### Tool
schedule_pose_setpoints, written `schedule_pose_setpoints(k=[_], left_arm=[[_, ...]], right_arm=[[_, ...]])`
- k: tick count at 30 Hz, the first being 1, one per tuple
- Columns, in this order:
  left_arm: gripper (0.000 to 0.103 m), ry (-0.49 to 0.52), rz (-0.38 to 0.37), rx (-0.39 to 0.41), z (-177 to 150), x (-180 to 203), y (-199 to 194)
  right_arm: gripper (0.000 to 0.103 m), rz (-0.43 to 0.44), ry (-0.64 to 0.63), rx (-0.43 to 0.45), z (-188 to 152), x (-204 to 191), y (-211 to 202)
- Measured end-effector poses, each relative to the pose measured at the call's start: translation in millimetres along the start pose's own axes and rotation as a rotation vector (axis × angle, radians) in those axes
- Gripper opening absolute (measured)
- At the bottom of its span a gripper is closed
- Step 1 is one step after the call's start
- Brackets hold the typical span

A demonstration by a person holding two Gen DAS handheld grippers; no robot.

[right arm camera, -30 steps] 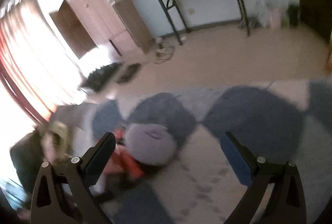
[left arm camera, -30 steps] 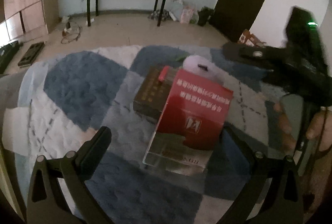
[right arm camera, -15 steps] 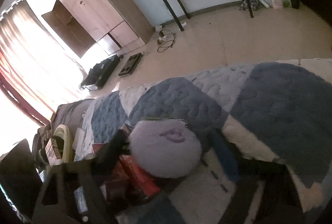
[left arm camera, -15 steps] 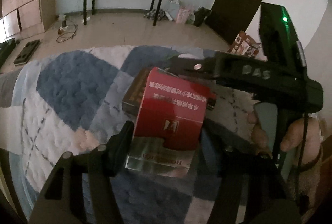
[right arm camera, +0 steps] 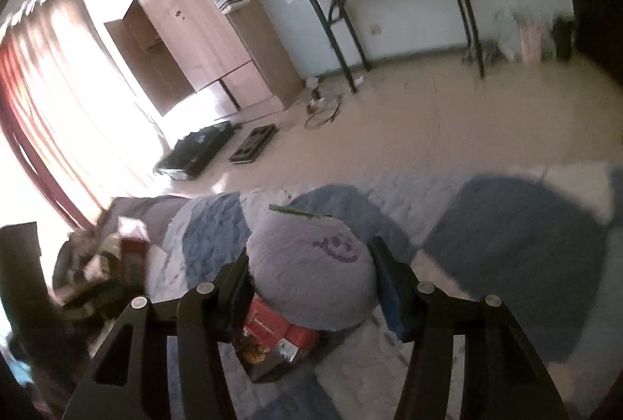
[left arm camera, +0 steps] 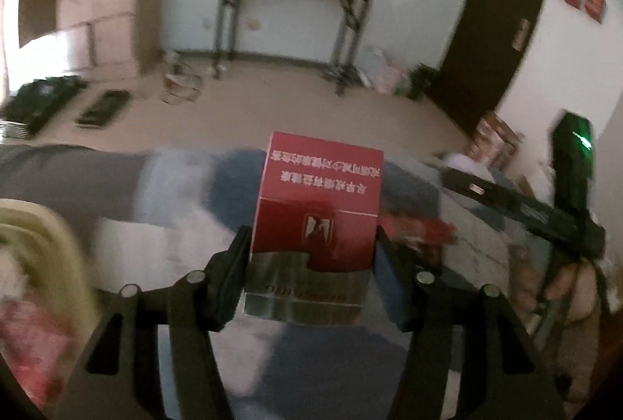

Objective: Organize rigid objects
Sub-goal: 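Carry the red box into the basin with left tool while right tool grasps the lavender plush ball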

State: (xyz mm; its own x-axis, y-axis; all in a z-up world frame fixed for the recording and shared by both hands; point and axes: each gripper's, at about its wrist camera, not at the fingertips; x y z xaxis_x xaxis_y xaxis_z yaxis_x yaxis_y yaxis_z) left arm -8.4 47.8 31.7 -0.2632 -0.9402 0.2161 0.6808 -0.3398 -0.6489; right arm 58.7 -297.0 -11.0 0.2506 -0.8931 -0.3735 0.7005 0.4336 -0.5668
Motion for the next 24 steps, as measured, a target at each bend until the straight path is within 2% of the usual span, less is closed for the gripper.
schedule_pose_setpoints(k=[2,5,8,10,13,16,17,21,24], left_arm=[[0.06,-0.03,0.068,0.05,4.6,-22.9,-27.1],[0.06,-0.073,0.263,0.114,1.3,-64.3,-78.1],[0.059,-0.165,0.429,0.141,-15.0,-120.7,-128.4],[0.059,-0.219,0.491,0.121,-35.3,-151.6,-152.5],[0.059,-0.295,0.62,0.051,-68.3,-194.5,-182.7],[0.059,-0.417,0.644,0.025,-88.6,-228.2,-195.1],[0.059,-0.439,0.638,0.007,-92.0,-234.2,-190.1],[0.059,-0.392,0.544,-0.103,-90.4,-235.4,-142.6],[0.059,-0.392,0.512,-0.141,-84.7,-236.3,-116.6]], right_arm=[[0.054,0.007,-0.07,0.033,2.9,-25.8,-13.2],[0.054,0.062,-0.192,0.055,-0.8,-79.1,-23.4],[0.054,0.154,-0.312,0.026,-16.4,-149.1,-19.9],[0.054,0.295,-0.357,-0.043,-31.6,-195.5,-8.2],[0.054,0.365,-0.502,-0.107,-58.5,-267.7,8.9],[0.054,0.425,-0.639,-0.196,-89.1,-332.4,30.8],[0.054,0.418,-0.687,-0.216,-98.0,-350.3,40.0],[0.054,0.37,-0.807,-0.283,-127.4,-397.1,71.7],[0.054,0.314,-0.871,-0.27,-137.9,-415.6,88.3]])
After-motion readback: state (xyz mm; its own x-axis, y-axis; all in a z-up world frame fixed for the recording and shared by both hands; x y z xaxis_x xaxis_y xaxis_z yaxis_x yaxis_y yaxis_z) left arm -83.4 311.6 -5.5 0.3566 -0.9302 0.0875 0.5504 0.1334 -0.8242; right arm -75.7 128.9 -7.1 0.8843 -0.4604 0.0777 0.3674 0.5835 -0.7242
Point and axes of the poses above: each gripper's, at about its wrist camera, not at the fingertips, and y roughly the way its jaws point, x to its right, z to its top
